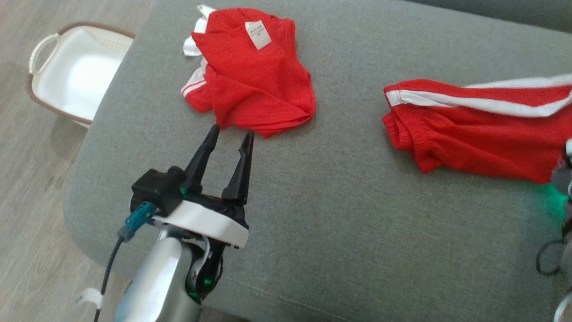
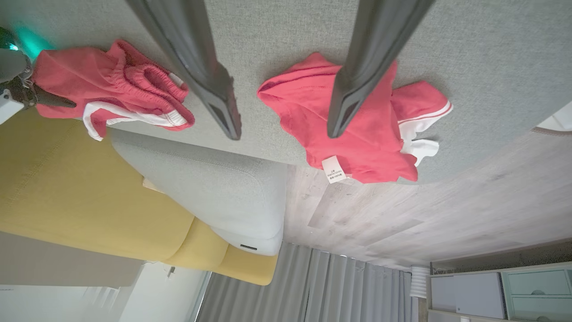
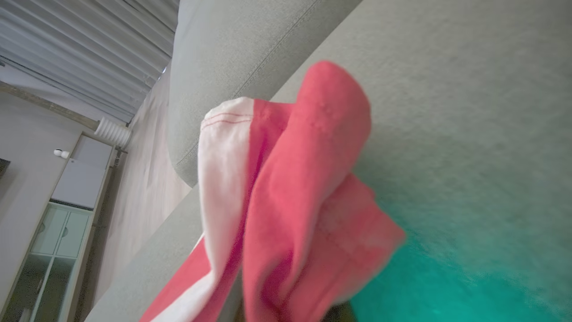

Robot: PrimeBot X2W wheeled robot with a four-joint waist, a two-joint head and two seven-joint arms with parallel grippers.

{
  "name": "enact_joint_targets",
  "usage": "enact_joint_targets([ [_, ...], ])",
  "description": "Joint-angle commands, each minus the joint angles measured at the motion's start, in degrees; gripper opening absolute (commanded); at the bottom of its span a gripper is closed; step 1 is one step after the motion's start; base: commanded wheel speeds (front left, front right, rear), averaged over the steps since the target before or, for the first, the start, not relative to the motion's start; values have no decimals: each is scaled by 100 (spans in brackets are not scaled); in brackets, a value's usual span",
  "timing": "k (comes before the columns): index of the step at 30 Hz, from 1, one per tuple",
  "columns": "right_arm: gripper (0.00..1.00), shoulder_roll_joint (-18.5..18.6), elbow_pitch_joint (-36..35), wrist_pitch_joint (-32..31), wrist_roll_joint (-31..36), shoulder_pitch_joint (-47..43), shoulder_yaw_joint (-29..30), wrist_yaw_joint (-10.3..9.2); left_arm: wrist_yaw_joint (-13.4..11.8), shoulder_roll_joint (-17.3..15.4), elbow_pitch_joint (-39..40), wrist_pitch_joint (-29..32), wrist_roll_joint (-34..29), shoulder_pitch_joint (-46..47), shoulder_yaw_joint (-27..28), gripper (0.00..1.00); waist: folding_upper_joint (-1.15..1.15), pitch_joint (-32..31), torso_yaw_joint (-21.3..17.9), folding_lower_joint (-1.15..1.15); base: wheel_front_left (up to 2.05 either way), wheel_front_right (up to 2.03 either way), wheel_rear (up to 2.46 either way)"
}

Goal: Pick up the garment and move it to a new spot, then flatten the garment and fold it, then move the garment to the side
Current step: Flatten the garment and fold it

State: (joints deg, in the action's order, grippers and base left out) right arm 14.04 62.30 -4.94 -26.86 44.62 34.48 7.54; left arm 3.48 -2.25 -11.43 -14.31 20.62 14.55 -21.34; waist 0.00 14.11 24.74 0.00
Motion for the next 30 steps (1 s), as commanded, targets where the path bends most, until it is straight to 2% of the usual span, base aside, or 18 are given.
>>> enact_joint_targets([
  [1, 0, 37, -226, 100, -61, -150, -67, -5, 0, -63, 148, -69, -57, 117, 205, 100, 0, -138, -32, 0, 0, 0, 0],
  [15, 0, -541, -1037, 321, -321, -903, -428, -5, 79, -63, 144, -69, -153, -275, 529, 100, 0, -766, -1088, 0, 0, 0, 0],
  [22, 0, -713, -1314, 441, -64, -1370, -529, -5, 73, -63, 162, -69, -179, -372, 530, 100, 0, -904, -1442, 0, 0, 0, 0],
  [30, 0, -851, -1652, 485, 87, -1454, -420, -5, 108, -63, 90, -69, -175, -371, 396, 100, 0, -843, -1564, 0, 0, 0, 0],
])
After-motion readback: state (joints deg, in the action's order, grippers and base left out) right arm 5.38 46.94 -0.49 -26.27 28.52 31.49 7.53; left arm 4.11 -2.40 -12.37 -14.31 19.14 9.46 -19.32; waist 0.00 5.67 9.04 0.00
